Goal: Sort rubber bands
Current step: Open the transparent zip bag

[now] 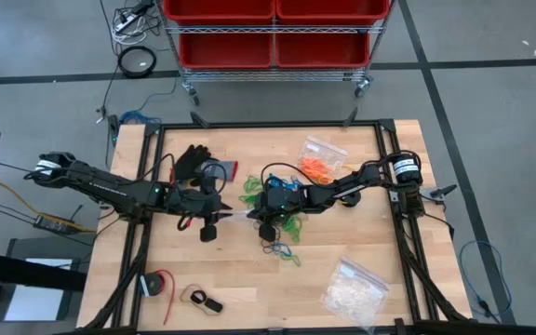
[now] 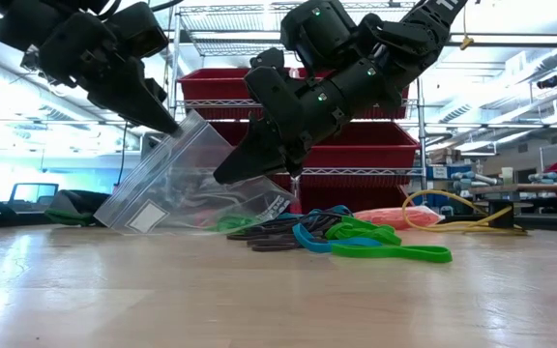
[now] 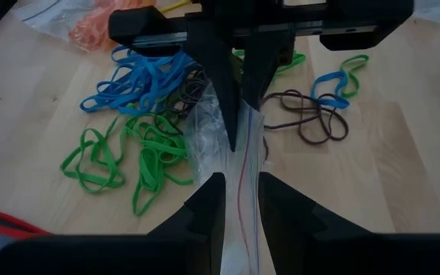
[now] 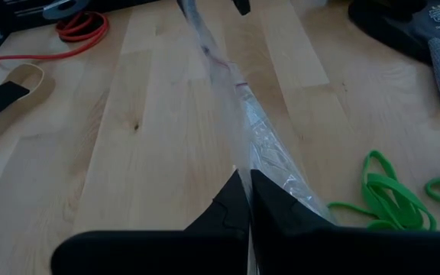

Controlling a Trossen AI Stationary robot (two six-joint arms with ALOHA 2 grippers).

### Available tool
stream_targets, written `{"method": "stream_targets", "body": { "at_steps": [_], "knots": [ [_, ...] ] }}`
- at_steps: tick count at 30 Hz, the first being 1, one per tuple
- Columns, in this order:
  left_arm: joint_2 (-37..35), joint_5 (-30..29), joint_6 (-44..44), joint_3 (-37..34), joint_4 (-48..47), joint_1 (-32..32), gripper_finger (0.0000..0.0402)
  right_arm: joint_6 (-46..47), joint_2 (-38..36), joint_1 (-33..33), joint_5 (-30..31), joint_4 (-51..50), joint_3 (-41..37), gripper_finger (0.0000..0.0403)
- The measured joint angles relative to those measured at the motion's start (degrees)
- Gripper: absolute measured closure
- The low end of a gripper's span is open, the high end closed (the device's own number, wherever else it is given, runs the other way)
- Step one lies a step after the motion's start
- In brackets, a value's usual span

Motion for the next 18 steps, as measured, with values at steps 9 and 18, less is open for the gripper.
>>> {"method": "stream_targets", "body": {
  "at_steps": [9,18],
  "knots": [
    [0.0,-0.5,-0.2,0.0,-0.6,0.0,0.0314,0.0,0.0,0.0,0.0,0.0,0.0,0.0403],
    [2.0,-0.5,-0.4,0.0,-0.6,0.0,0.0314,0.0,0.0,0.0,0.0,0.0,0.0,0.0403]
  ]
}}
